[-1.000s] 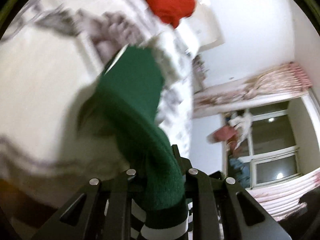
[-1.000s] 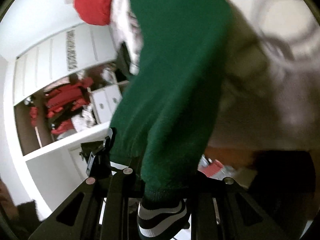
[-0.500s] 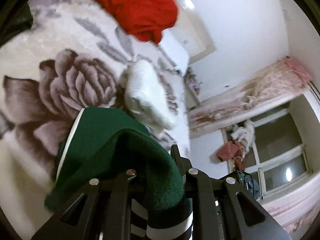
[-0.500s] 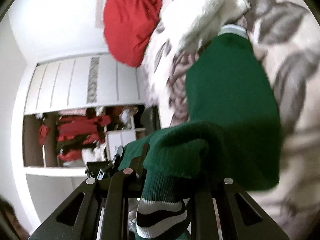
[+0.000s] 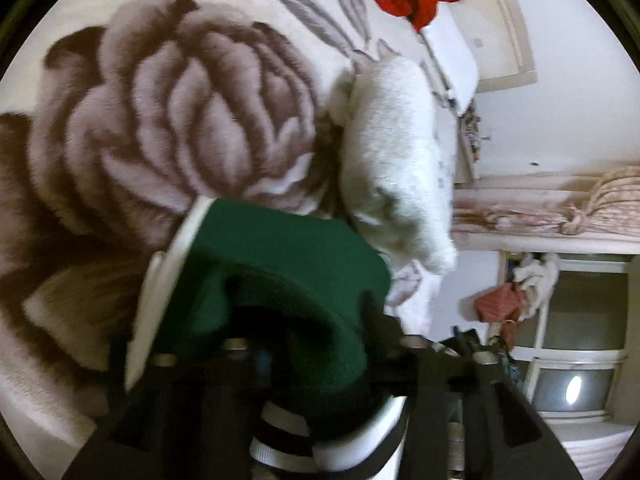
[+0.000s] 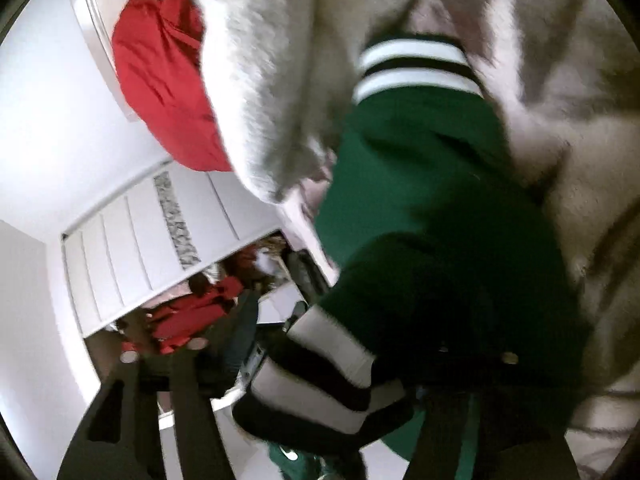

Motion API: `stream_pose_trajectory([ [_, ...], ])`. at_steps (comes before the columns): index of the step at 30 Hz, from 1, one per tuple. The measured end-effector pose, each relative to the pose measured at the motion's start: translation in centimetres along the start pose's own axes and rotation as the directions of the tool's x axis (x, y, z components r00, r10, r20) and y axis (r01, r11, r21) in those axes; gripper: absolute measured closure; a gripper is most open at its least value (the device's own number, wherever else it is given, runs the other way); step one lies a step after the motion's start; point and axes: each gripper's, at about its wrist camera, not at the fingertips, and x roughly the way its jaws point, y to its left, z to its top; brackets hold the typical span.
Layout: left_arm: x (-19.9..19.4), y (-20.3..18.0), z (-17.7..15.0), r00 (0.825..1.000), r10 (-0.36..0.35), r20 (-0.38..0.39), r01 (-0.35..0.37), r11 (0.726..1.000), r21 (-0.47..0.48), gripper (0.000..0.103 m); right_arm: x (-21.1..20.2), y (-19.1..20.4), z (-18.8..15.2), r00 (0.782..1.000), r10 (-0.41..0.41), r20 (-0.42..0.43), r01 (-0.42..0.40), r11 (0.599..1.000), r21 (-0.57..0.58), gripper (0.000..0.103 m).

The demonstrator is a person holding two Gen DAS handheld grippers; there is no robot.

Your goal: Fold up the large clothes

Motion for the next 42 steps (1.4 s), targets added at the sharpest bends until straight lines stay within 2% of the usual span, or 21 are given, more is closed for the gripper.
stream_pose_trajectory([
  [1,-0.1,0.1,0.3,0.999,-0.047,0.022,0.047,0.999,-0.007,0.023,0.0,0.4,0.3,1.0,-0.021,-0.002,0.021,1.0,-0.014,0.035],
  [2,-0.3,0.1,0.5,0.997,-0.071,0.041,0.072,0.997,-0.019,0.004,0.0,0.9,0.6,0.998,-0.067,-0.001,0.067,0.997,-0.045,0.034],
  [3,-0.7,0.4,0.8,0.992,-0.102,0.073,0.105,0.994,-0.037,0.0,0.0,1.3,0.7,0.996,-0.094,0.005,0.094,0.993,-0.071,0.033],
  [5,-1.4,0.0,1.5,0.989,-0.081,0.128,0.086,0.996,-0.033,0.0,-0.6,2.6,1.2,0.991,-0.127,0.032,0.13,0.981,-0.144,0.029],
  [8,-2.7,-1.2,0.9,0.977,0.045,0.207,-0.053,0.998,0.033,0.0,-2.3,5.2,1.5,0.965,-0.24,0.11,0.262,0.918,-0.298,0.02],
  [11,-3.6,-2.4,-1.4,0.921,0.239,0.308,-0.285,0.952,0.115,0.0,-1.7,6.0,1.3,0.904,-0.405,0.135,0.42,0.789,-0.448,0.017],
  [13,-3.9,-2.7,-4.0,0.854,0.364,0.371,-0.442,0.885,0.148,0.0,0.0,4.8,1.6,0.857,-0.507,0.096,0.48,0.715,-0.509,0.017],
  [16,-4.0,-0.6,-7.3,0.809,0.445,0.383,-0.522,0.844,0.122,0.0,3.3,2.0,3.2,0.812,-0.584,0.012,0.493,0.674,-0.55,0.014],
  [17,-4.2,0.4,-8.2,0.807,0.456,0.376,-0.525,0.845,0.1,0.0,4.5,1.0,4.1,0.813,-0.583,-0.015,0.48,0.683,-0.551,0.01],
  [19,-4.5,2.2,-9.6,0.815,0.436,0.382,-0.491,0.869,0.054,0.0,6.9,-0.3,5.9,0.844,-0.528,-0.099,0.406,0.747,-0.526,0.004],
  [23,-5.3,4.3,-11.4,0.81,0.457,0.367,-0.482,0.876,-0.025,0.0,10.2,0.5,7.2,0.889,-0.429,-0.159,0.299,0.808,-0.508,0.009],
  [24,-5.6,4.7,-11.9,0.802,0.472,0.367,-0.495,0.868,-0.037,0.0,11.0,0.7,7.0,0.898,-0.406,-0.166,0.279,0.821,-0.498,0.017],
  [25,-5.8,4.9,-12.3,0.796,0.483,0.366,-0.505,0.862,-0.04,0.0,11.4,0.8,6.8,0.906,-0.389,-0.164,0.272,0.835,-0.479,0.046],
  [26,-6.2,5.1,-12.8,0.788,0.497,0.362,-0.518,0.854,-0.046,0.0,11.4,1.0,6.5,0.92,-0.361,-0.155,0.262,0.857,-0.443,0.061],
  [28,-6.8,4.9,-13.8,0.79,0.498,0.357,-0.518,0.854,-0.044,0.0,10.2,1.2,5.3,0.951,-0.296,-0.093,0.246,0.902,-0.356,0.068],
  [31,-8.9,4.6,-15.7,0.778,0.508,0.37,-0.537,0.843,-0.029,0.0,5.7,0.2,1.3,0.991,-0.13,0.013,0.131,0.977,-0.17,0.07],
  [33,-10.1,4.3,-16.9,0.77,0.518,0.372,-0.554,0.833,-0.015,0.0,0.9,-2.2,-3.6,0.989,-0.02,0.148,0.021,1.0,-0.011,0.07],
  [35,-11.0,3.9,-18.2,0.769,0.52,0.372,-0.565,0.825,0.014,0.0,-3.4,-5.5,-9.2,0.96,0.035,0.278,-0.08,0.985,0.155,0.07],
  [37,-10.8,3.7,-19.2,0.757,0.545,0.36,-0.597,0.801,0.045,0.0,-6.0,-8.5,-14.1,0.946,-0.003,0.325,-0.089,0.959,0.267,0.068],
  [40,-9.3,4.1,-20.8,0.741,0.586,0.328,-0.642,0.761,0.091,0.0,-7.0,-12.3,-17.5,0.961,-0.214,0.173,0.152,0.936,0.317,0.053],
  [42,-8.3,4.7,-21.5,0.719,0.617,0.319,-0.673,0.733,0.101,0.0,-7.7,-14.0,-17.6,0.965,-0.252,0.078,0.205,0.903,0.377,0.04],
])
